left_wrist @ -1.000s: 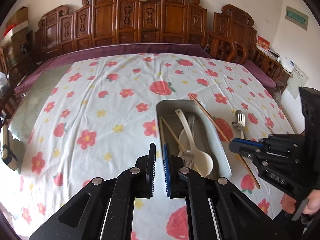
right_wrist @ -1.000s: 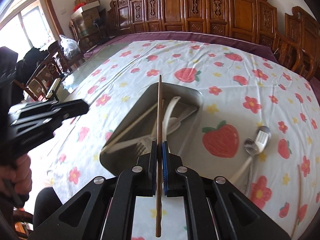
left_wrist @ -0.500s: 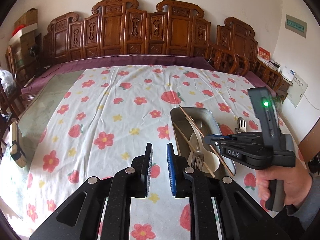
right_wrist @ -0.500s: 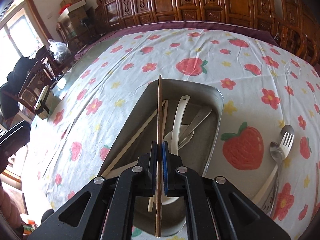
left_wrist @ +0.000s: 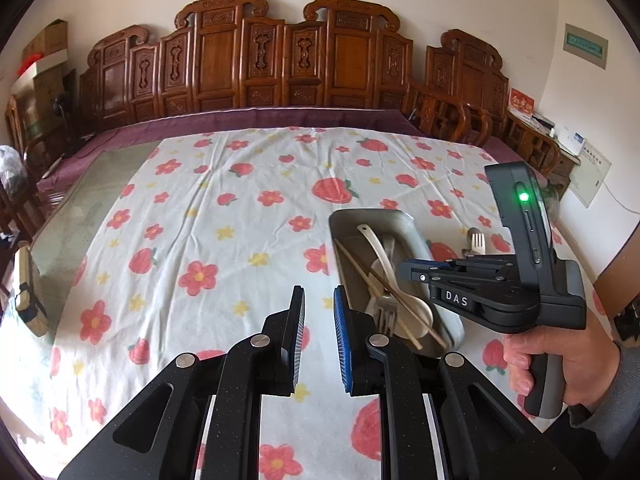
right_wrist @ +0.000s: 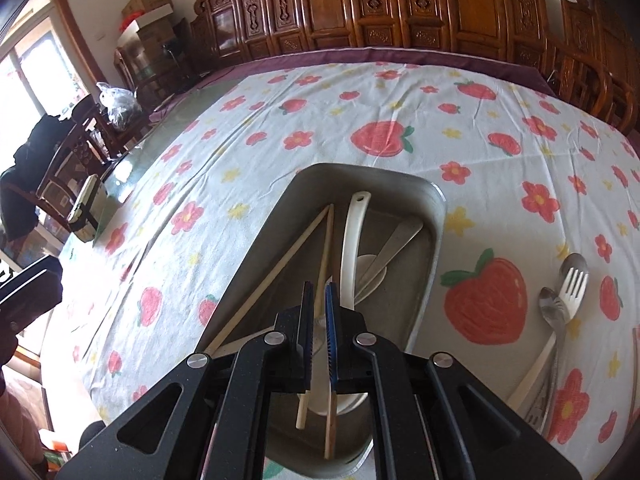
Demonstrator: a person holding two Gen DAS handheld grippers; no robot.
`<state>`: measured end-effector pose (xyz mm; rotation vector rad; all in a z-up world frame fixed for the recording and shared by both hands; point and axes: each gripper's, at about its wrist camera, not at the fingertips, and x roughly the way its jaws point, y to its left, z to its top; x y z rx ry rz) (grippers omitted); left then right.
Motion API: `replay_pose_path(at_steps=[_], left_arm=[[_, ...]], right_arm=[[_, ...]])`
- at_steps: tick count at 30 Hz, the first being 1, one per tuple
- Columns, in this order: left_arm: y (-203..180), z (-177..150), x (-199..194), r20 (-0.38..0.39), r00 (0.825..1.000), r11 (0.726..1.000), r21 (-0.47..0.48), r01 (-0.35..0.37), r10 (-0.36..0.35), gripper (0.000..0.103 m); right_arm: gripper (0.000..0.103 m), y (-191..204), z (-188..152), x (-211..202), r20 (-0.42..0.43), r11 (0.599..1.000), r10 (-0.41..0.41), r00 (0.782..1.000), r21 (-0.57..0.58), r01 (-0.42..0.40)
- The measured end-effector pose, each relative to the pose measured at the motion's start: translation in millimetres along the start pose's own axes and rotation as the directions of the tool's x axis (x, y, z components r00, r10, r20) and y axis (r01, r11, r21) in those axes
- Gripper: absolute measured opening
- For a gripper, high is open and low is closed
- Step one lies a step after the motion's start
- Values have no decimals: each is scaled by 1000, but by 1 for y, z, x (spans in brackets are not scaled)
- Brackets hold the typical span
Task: Organize utensils
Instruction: 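Lower the chopstick into the tray and open the right gripper, then grasp a steel spoon with the right gripper and lift it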
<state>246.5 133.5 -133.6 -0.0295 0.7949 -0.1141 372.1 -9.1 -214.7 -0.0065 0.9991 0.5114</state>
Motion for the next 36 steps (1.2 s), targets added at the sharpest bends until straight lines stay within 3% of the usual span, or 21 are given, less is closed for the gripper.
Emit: replay_pose_path(at_steps=[8, 14, 19, 23, 26, 28, 36], left_arm=[[-34, -1, 1, -8, 1000, 999, 47, 21, -21, 21], [-67, 6, 15, -38, 997, 995, 73, 73, -70, 23], [-103, 15, 32, -39, 994, 987, 117, 109, -105, 30], [-126, 14, 48, -48, 993, 983, 145, 116, -110, 39], [-136, 11, 57, -61, 990, 982, 133, 133, -126, 47], [-140, 7, 61, -68, 989, 982, 122, 141, -133, 51], [-145, 0, 70, -82, 986, 982, 104, 156, -148, 54]], right_arm=[[8, -25, -34, -59, 49, 997, -27, 998, -68, 30], [8, -78, -68, -90, 21, 996, -75, 997, -37, 76], [8, -121, -83, -101, -5, 992, -124, 992, -14, 124], [8, -145, -84, -98, -27, 990, -140, 990, -1, 140], [20, -154, -83, -89, -48, 990, -140, 989, 0, 140], [20, -154, -82, -83, -53, 991, -134, 990, -15, 133], [20, -155, -65, -44, -96, 991, -125, 987, -51, 120]])
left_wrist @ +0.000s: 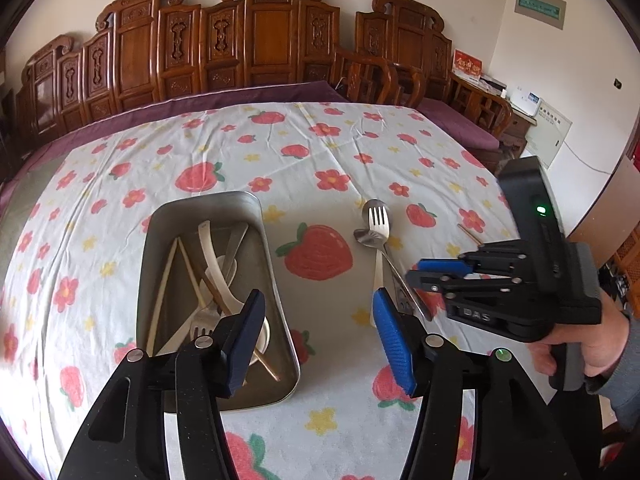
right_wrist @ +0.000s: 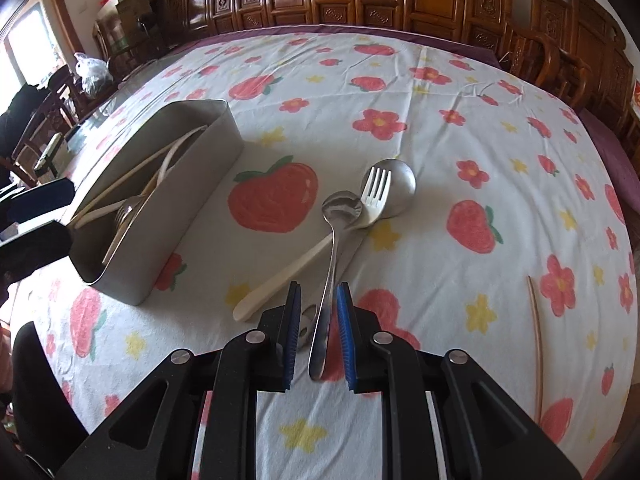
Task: Organize utensils
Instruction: 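Grasp a steel spoon with the right gripper and lift it, then grasp the white-handled fork with the left gripper while the right holds the steel spoon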
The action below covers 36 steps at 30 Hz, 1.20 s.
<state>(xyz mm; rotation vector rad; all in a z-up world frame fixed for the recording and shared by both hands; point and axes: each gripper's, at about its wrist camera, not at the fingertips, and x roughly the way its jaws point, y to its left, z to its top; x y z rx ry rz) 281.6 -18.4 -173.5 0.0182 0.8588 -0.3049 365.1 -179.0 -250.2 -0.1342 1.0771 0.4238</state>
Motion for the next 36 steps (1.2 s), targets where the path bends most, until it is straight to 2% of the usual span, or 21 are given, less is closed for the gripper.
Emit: replay_pose_path(at_steps=[4, 5, 6, 14, 18, 25, 36], left_arm=[[-2, 1, 1, 0, 1000, 1000, 0, 9, -9, 54], [-3, 1, 2, 1, 1000, 1000, 3, 10, -10, 54], [-4, 1, 1, 2, 1000, 1000, 4, 11, -11, 54], [-7, 0, -2, 11, 1000, 1000, 6, 22, -22, 54], [-7, 0, -3, 8, 1000, 1000, 2, 23, -23, 54], [-9, -2, -4, 6, 1000, 1000, 3, 25, -25, 54], [-26, 7, 12, -20, 1000, 999, 32, 14, -13, 54]], right_arm=[[19, 2, 11, 13, -8, 1000, -7, 1000, -7, 7], [13, 3, 13, 15, -9, 1000, -13, 1000, -18, 13], [12, 5, 16, 18, -13, 999, -23, 1000, -34, 22], [12, 4, 23, 35, -75, 994, -95, 993, -55, 91], [6, 5, 24, 36, -80, 990, -128, 989, -70, 122], [4, 1, 24, 35, -86, 993, -116, 990, -45, 112], [4, -15, 13, -10, -2, 999, -49, 999, 14, 49]])
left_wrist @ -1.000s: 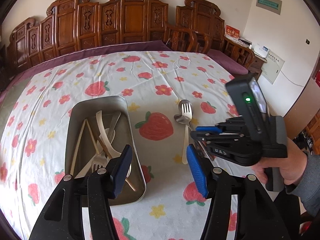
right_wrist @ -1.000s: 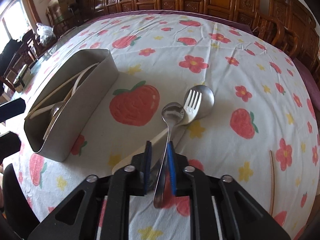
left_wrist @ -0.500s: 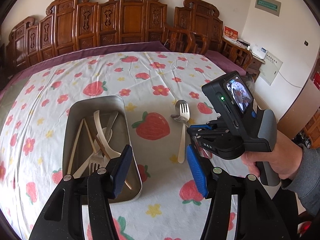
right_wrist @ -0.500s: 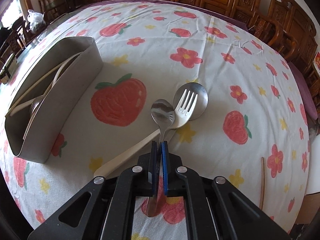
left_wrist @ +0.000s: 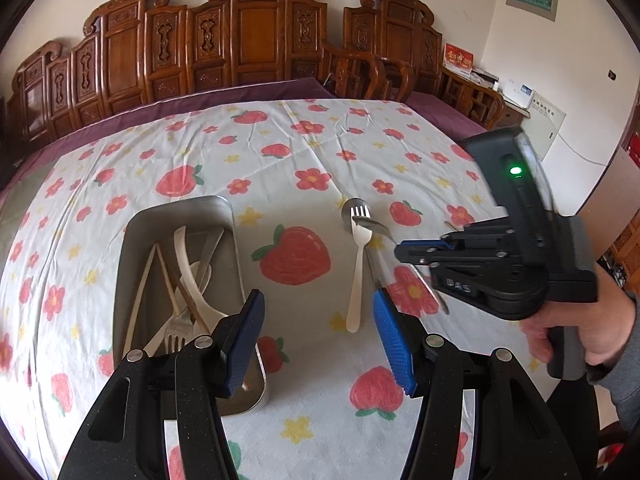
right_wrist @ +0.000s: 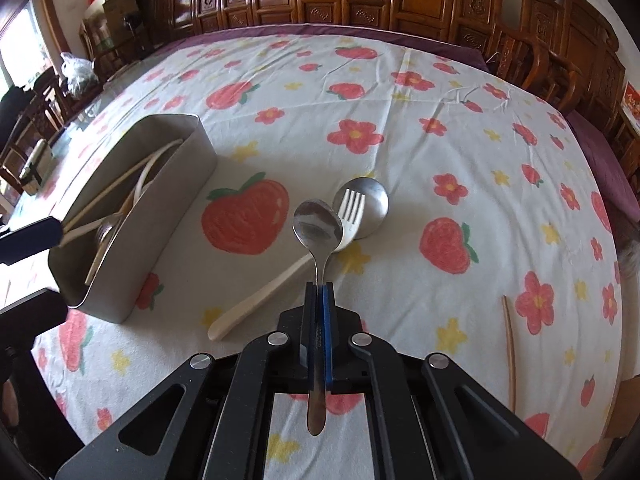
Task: Organize utensils
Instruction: 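Grasp the white-handled fork with the left gripper while the right holds the steel spoon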
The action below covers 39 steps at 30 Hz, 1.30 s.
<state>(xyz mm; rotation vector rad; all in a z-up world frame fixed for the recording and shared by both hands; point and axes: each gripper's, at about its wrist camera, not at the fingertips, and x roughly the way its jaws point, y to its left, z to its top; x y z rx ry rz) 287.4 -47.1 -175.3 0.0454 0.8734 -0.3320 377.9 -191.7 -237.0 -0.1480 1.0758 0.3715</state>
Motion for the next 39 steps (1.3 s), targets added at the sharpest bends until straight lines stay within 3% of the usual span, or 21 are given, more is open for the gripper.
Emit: replay_pose_path(at_steps=[14, 19, 24, 34, 37, 39], left_arm=[[-31, 25, 57, -71, 997, 997, 65, 41, -36, 49], [-38, 33, 86, -143, 988, 995, 63, 74, -65, 27], [-39, 39, 107, -180, 980, 995, 43, 90, -80, 24], [-41, 44, 144, -242, 970, 997, 73, 36, -17, 23], [-38, 42, 151, -265, 964, 997, 58, 41, -25, 14], [-37, 42, 152, -262, 964, 998, 45, 50, -36, 13]], right_arm=[[4, -36, -51, -33, 42, 999, -35, 999, 24, 34], [4, -47, -68, -33, 54, 997, -36, 998, 77, 32], [4, -53, -76, -30, 49, 995, -34, 998, 91, 30], [4, -56, -82, -37, 52, 995, -31, 998, 93, 26], [4, -55, -82, -39, 54, 996, -27, 998, 92, 22], [4, -55, -83, -40, 57, 995, -24, 998, 93, 19]])
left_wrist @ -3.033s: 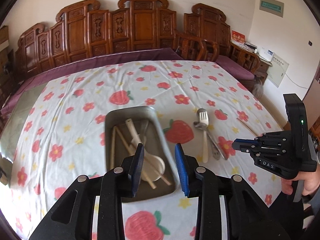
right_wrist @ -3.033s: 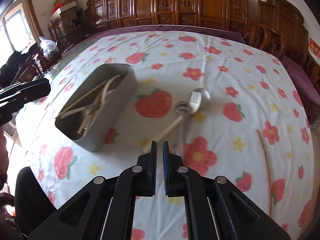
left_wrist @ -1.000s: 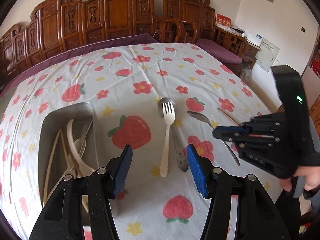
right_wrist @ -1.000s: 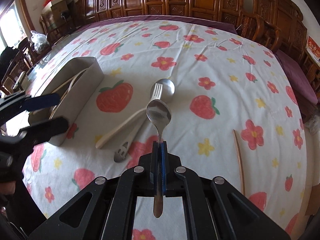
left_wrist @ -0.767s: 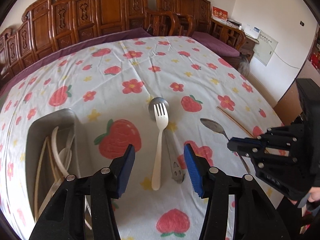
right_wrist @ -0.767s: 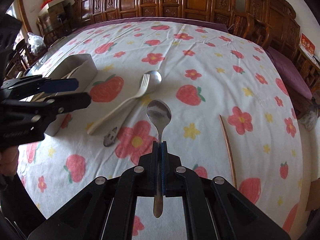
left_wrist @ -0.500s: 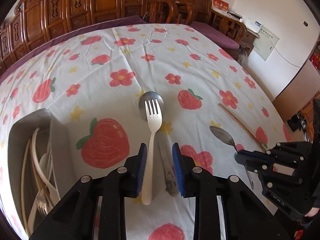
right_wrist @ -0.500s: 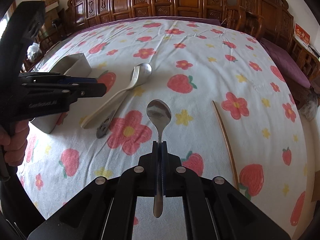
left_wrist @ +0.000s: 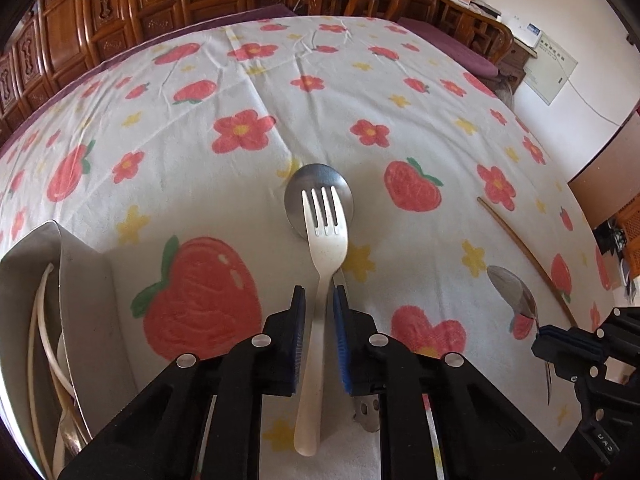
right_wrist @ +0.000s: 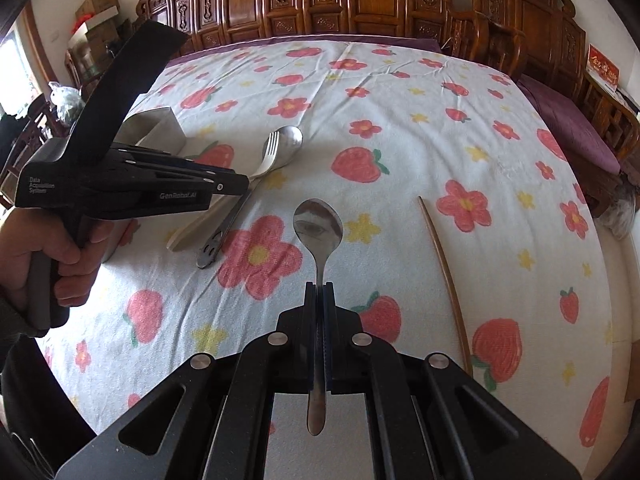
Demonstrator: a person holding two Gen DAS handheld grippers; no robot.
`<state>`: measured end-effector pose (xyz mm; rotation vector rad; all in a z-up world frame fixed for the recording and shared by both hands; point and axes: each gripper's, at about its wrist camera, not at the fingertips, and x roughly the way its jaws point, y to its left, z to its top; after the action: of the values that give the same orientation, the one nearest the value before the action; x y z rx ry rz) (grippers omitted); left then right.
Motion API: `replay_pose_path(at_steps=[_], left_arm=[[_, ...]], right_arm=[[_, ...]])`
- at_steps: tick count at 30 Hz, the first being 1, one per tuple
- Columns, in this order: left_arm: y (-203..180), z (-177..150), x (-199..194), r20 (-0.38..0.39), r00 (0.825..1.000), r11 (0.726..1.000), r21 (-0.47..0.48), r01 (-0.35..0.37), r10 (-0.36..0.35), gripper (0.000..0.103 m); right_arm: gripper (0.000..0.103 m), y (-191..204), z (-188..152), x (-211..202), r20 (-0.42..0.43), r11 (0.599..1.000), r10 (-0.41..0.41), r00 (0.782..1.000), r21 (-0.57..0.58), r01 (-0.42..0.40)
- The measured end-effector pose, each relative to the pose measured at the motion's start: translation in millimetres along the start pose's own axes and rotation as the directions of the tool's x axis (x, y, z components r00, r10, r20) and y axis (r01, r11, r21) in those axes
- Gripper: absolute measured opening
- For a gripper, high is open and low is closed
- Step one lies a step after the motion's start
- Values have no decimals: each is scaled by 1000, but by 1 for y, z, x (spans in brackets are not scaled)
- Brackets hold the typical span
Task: Organize utensils
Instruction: 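Grasp the white-handled fork with the left gripper while the right holds the steel spoon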
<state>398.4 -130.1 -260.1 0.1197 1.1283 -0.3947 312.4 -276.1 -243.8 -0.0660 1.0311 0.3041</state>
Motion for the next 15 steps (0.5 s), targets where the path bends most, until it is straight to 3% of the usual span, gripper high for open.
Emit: replay_pose_path(at_steps=[15], left_arm=[[0, -4, 3, -21, 999, 1000, 0, -26, 26, 13]], right_arm=[[4, 2, -4, -13, 9, 1000, -8, 1000, -2, 8]])
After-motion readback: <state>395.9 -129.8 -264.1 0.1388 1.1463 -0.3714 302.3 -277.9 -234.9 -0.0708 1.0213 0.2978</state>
